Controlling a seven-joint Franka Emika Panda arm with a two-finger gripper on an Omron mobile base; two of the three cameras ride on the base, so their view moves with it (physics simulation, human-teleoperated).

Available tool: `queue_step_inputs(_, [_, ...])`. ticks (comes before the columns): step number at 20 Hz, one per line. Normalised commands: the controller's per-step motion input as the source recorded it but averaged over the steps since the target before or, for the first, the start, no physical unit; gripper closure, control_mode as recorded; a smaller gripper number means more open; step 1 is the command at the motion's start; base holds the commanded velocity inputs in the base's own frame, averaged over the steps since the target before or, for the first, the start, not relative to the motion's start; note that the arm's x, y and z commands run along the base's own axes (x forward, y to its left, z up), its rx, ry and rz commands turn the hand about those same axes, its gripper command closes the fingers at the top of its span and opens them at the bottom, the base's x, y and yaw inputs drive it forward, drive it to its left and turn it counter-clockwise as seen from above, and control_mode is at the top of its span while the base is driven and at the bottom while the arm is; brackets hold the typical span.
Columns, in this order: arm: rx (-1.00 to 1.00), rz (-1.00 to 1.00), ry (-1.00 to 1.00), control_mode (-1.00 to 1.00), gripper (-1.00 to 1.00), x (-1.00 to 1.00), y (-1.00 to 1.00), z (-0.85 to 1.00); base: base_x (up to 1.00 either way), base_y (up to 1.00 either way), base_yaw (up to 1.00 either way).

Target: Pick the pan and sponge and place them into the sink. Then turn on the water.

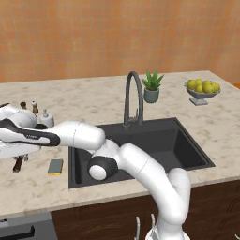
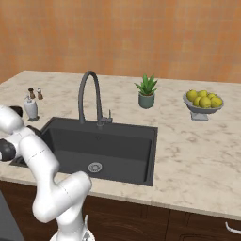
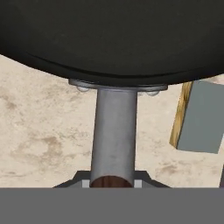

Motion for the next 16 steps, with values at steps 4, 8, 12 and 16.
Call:
queue_step_inputs(4, [0.05,0.09,-0.01,-1.00,1.00,-0.29,-0.80,0.32,0.00,0.00,0.00])
queue_step_inputs(8, [0.10,0.09,-0.03,-1.00,1.00,-0.34,-0.85,0.33,0.00,0.00,0.00])
queue_step_inputs(12, [0.16,0.19,-0.05,-1.00,1.00,-0.46,-0.94,0.26,0.00,0.00,0.00])
queue_step_inputs(16, [0.20,0.22,-0.10,-1.00,1.00,-0.44,-0.95,0.08,0.00,0.00,0.00])
